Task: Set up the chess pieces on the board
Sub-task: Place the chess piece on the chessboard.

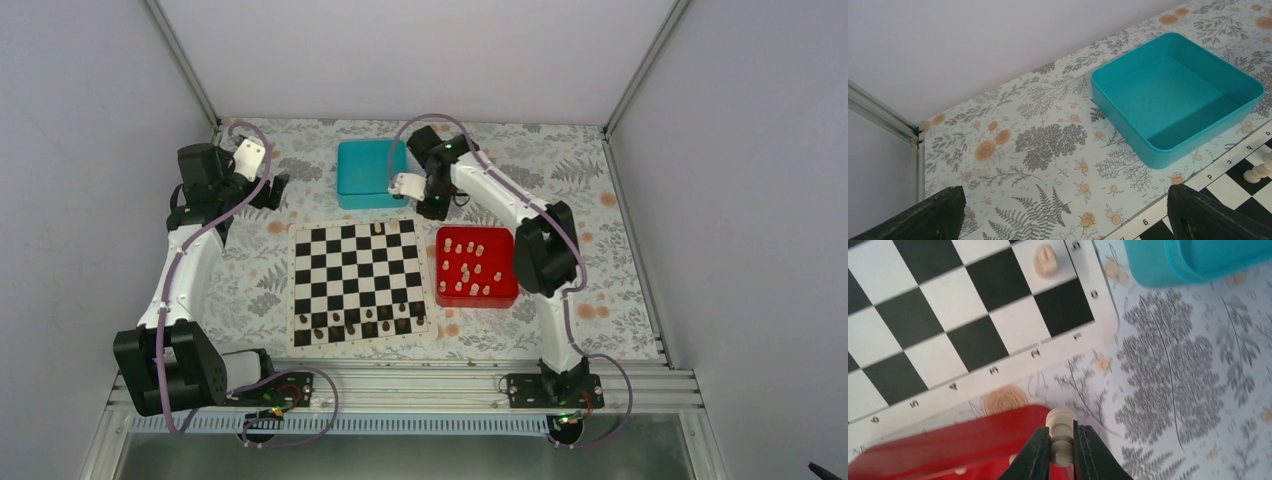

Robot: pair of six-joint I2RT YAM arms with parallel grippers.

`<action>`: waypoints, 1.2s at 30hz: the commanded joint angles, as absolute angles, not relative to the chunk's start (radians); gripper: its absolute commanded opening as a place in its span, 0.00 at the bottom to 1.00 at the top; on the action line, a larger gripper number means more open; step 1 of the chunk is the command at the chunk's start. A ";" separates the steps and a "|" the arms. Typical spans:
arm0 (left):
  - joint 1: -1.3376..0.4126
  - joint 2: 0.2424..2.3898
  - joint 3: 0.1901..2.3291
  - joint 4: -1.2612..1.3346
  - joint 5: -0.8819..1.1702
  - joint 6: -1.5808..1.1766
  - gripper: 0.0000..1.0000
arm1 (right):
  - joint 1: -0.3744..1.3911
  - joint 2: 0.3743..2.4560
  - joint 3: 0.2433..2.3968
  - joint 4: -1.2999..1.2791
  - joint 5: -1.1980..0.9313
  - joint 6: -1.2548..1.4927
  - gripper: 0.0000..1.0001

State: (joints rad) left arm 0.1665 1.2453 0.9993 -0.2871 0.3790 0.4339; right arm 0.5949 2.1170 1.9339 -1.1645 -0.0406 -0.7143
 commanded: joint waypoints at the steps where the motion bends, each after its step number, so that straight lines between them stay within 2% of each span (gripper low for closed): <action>1: 0.170 1.221 0.999 -0.287 0.406 0.442 1.00 | 0.631 2.183 2.034 -1.224 -0.081 -0.732 0.11; 15: 0.170 1.220 0.996 -0.282 0.411 0.445 1.00 | 0.685 2.316 2.040 -1.162 -0.131 -0.742 0.11; 36: 0.170 1.226 0.992 -0.282 0.414 0.448 1.00 | 0.699 2.373 2.071 -1.131 -0.103 -0.754 0.13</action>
State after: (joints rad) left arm 0.1665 1.2373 0.9981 -0.2867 0.3904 0.4347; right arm 0.6926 2.3459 2.0453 -1.1374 -0.1101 -0.7353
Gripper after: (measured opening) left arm 0.999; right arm 0.131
